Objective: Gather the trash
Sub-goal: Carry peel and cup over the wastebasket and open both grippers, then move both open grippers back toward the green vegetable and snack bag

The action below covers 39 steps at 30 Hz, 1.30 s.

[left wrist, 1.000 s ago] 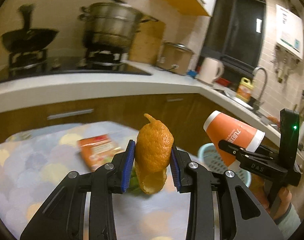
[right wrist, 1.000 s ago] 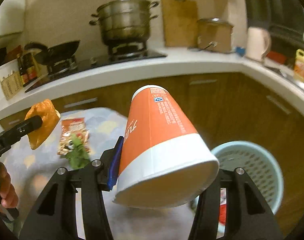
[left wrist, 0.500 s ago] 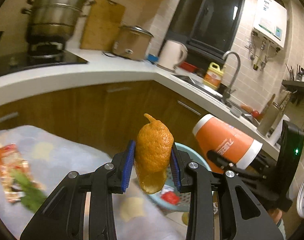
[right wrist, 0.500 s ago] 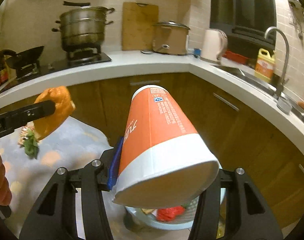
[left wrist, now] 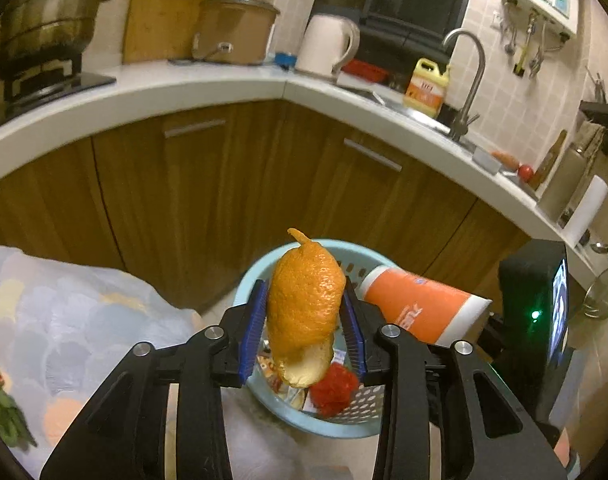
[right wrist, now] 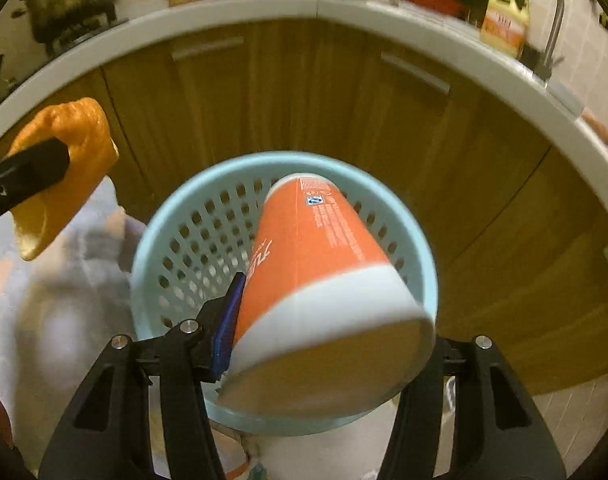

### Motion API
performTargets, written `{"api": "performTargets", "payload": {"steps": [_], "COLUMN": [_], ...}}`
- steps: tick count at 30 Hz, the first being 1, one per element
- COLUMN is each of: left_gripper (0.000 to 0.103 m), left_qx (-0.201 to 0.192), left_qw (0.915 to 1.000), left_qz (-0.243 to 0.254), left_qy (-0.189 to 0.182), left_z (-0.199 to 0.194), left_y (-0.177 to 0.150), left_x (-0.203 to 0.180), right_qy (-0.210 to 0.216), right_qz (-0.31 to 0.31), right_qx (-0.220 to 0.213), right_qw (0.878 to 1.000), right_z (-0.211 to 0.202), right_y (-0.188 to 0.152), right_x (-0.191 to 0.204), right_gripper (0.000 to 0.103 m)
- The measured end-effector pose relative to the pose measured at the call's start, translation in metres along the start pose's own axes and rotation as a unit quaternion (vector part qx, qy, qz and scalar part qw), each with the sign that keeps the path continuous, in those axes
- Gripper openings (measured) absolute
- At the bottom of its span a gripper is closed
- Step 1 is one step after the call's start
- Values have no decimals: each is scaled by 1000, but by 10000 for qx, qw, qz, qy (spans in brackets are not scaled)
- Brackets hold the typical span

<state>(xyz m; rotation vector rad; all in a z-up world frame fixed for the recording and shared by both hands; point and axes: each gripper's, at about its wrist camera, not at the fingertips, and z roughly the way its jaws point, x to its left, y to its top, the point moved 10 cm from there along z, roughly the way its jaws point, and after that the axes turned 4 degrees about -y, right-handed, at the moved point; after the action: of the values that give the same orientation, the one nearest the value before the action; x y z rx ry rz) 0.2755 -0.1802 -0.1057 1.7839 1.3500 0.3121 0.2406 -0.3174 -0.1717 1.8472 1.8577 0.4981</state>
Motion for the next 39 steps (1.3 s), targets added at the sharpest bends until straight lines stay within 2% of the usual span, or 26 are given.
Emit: {"api": "performTargets", "payload": {"steps": [2, 4, 12, 20, 26, 29, 33, 36, 39], "left_gripper": [48, 51, 53, 53, 53, 53, 53, 53, 53], "left_qx": [94, 120, 47, -164, -489, -730, -922, -1043, -1099], "left_qw": [10000, 9999, 9999, 9993, 9970, 9943, 9902, 9866, 9812], "left_qz": [-5, 33, 31, -11, -154, -287, -490, -631, -721], "left_qy": [23, 53, 133, 338, 586, 720, 927, 1083, 1414], "left_z": [8, 12, -1, -38, -88, -119, -152, -178, -204], "left_y": [-2, -4, -7, -7, 0, 4, 5, 1, -10], "left_x": [2, 3, 14, 32, 63, 86, 119, 145, 174], "right_qy": [32, 80, 179, 370, 707, 1015, 1222, 1398, 1851], "right_qz": [31, 66, 307, 257, 36, -147, -483, -696, -933], "right_qx": [66, 79, 62, -285, -615, -695, -825, -863, -657], "right_qw": [10000, 9999, 9993, 9986, 9956, 9923, 9879, 9840, 9761], "right_z": [5, 8, 3, -31, -67, -82, -98, -105, -113], "right_y": [-3, -4, -4, 6, 20, 23, 25, 24, 17], "right_x": [1, 1, -7, 14, 53, 85, 127, 157, 196], "right_gripper": [56, 60, 61, 61, 61, 61, 61, 61, 61]}}
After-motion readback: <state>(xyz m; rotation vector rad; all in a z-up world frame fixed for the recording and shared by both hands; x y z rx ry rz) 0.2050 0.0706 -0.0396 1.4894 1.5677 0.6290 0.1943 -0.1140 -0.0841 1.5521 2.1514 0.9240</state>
